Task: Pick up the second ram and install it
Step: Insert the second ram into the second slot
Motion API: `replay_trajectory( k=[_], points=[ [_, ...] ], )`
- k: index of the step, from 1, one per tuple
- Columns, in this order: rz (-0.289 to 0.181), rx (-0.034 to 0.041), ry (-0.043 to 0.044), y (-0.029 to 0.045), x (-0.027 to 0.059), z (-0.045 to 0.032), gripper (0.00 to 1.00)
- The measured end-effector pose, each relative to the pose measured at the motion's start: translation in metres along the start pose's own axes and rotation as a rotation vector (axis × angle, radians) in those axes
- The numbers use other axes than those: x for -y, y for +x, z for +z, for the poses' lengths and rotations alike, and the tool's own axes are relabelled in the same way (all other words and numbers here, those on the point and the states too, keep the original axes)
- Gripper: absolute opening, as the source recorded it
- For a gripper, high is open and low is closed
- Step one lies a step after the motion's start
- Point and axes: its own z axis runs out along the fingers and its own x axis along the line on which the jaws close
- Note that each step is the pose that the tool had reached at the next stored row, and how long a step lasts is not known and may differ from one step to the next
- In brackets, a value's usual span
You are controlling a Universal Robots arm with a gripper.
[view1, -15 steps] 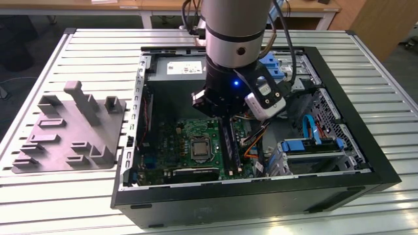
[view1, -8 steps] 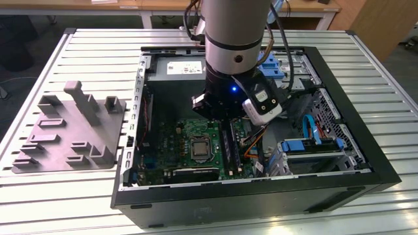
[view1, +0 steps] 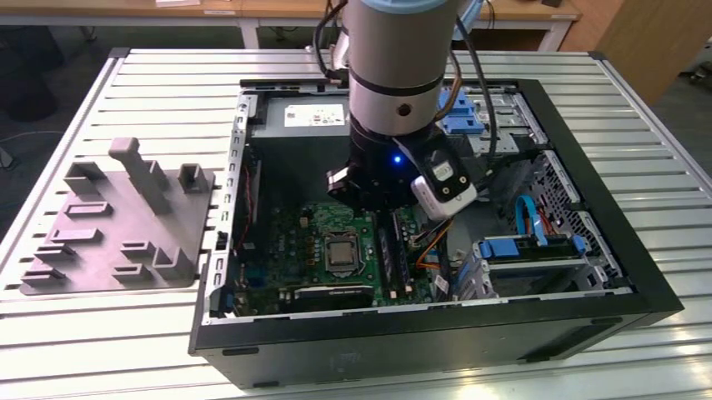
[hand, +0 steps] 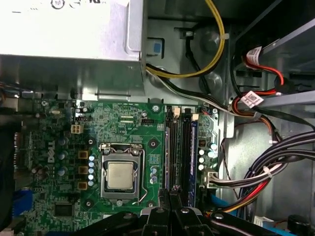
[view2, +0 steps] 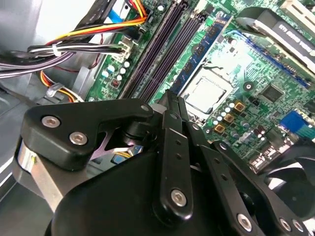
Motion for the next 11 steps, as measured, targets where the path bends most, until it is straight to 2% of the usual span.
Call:
replay_trajectory(
  k=[3,11],
  points=[
    [0.000,0.0001,0.0000,0.0002,0.0000,0.0038,0.11],
    [0.000,0.0000,0.0000,-0.0019,0.0001,0.0058,0.11]
  ],
)
